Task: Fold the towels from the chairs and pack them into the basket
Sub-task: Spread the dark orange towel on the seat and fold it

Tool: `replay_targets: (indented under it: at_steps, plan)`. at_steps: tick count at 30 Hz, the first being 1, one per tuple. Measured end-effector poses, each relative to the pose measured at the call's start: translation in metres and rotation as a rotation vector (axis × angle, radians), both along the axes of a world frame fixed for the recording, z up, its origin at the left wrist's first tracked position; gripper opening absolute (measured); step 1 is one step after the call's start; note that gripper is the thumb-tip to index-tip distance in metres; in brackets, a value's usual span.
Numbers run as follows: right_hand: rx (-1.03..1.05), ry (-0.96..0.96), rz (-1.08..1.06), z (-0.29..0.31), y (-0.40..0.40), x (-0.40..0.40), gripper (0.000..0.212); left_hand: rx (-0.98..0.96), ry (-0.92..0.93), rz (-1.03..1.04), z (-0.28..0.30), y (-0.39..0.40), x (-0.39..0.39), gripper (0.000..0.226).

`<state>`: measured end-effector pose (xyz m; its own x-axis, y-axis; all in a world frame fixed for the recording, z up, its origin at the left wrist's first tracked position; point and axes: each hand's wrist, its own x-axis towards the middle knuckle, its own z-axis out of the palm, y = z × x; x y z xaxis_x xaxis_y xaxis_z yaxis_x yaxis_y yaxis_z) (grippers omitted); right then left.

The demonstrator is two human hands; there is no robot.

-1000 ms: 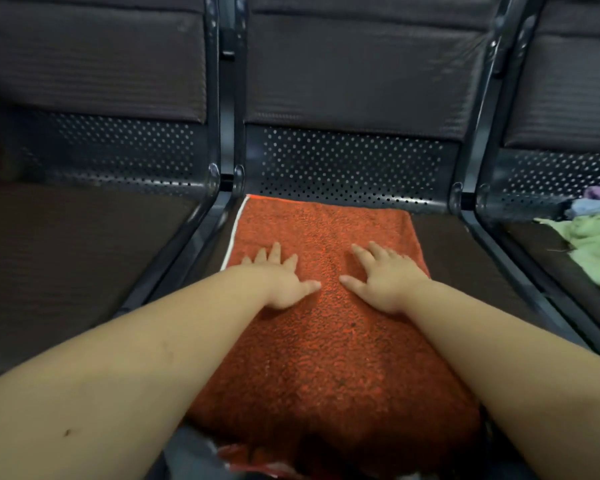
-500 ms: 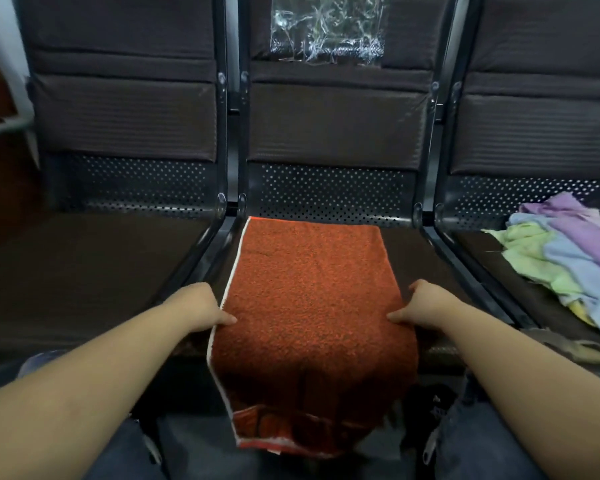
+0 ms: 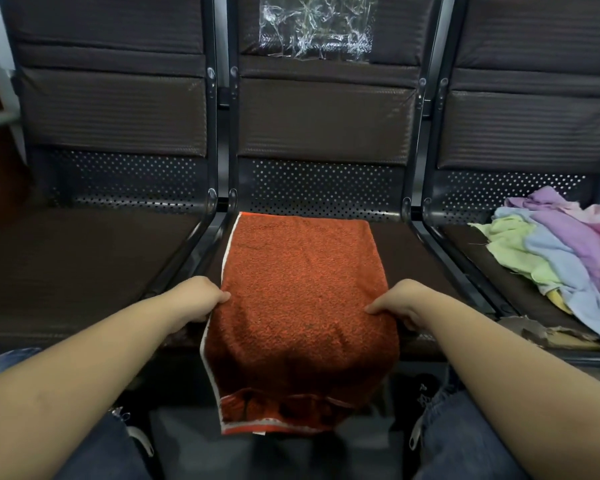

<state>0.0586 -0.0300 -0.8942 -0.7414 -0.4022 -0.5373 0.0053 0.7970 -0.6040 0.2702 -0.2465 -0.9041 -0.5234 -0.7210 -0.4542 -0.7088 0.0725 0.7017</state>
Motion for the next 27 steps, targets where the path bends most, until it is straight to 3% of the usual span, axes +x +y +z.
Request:
replay_targets:
  at_steps: [4, 8, 11, 14, 17, 19, 23, 27]
  plan:
    - [-0.191, -0.139, -0.092, 0.004, -0.007, -0.001, 0.014, 0.284, 0.186, 0.103, 0.001, -0.004, 0.000, 0.015]
    - [-0.472, -0.444, -0.206, 0.015, -0.011, -0.006, 0.010, 0.285, 0.203, 0.077, 0.002, -0.010, 0.006, 0.020]
    - [-0.529, -0.536, -0.184, 0.024, -0.008, -0.014, 0.016, 0.281, 0.233, 0.118, 0.005, -0.014, 0.010, 0.018]
    - [-0.480, -0.589, -0.110, 0.026, 0.003, -0.026, 0.020, 0.251, 0.288, 0.244, 0.006, -0.019, 0.011, 0.012]
    - [-0.297, -0.540, -0.062, 0.023, 0.025, -0.038, 0.008, 0.188, 0.282, 0.269, 0.006, -0.025, 0.015, 0.016]
    - [-0.255, -0.498, -0.067, 0.021, 0.041, -0.045, 0.007, 0.189, 0.248, 0.209, 0.007, -0.029, 0.019, 0.023]
    - [-0.281, -0.540, 0.028, 0.024, 0.057, -0.047, 0.024, 0.257, 0.147, 0.026, 0.012, -0.034, 0.030, 0.033]
    - [-0.227, -0.450, 0.174, 0.024, 0.058, -0.044, 0.036, 0.243, 0.086, -0.099, 0.018, -0.036, 0.041, 0.026]
